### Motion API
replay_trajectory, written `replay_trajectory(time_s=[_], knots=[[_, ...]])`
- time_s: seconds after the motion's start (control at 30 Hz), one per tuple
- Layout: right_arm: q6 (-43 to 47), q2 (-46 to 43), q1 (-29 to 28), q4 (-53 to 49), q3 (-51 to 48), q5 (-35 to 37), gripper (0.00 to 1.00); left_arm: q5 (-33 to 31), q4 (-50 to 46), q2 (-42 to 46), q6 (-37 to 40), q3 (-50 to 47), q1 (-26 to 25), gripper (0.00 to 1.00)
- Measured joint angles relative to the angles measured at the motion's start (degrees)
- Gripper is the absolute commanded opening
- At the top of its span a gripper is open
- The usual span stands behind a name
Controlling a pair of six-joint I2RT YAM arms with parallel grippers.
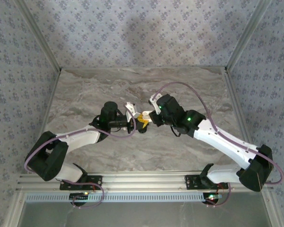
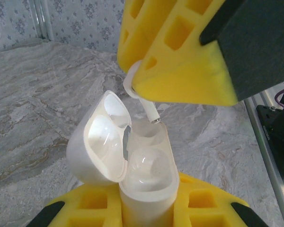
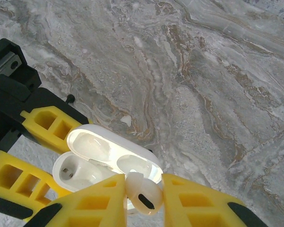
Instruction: Insert wireless bluetooth earbuds into charging case
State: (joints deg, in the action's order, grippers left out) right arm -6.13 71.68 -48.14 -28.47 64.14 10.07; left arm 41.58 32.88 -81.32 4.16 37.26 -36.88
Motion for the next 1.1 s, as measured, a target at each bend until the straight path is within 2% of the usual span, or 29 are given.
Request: replay_trajectory(time_s=[0.43, 0.6, 0.87, 1.1], knots=[[1.36, 0.0, -2.27, 0.98, -0.02, 4.46, 0.23, -0.02, 2.08, 0.76, -3.72, 0.0, -0.07, 0.14], [2.54, 0.0, -2.8, 1.07, -0.02, 4.7, 0.27, -0.07, 2.08, 0.76, -4.48, 0.0, -0.26, 0.14], [2.43, -0.07, -2.64, 1.25, -0.07, 0.33, 0.39, -0.48, 2.05, 0.76, -4.7, 0.46, -0.26, 0.14], [0.61, -1.88, -0.13, 1.97, -0.5, -5.77, 0.47, -0.48, 2.05, 0.76, -4.66, 0.52, -0.26, 0.14]])
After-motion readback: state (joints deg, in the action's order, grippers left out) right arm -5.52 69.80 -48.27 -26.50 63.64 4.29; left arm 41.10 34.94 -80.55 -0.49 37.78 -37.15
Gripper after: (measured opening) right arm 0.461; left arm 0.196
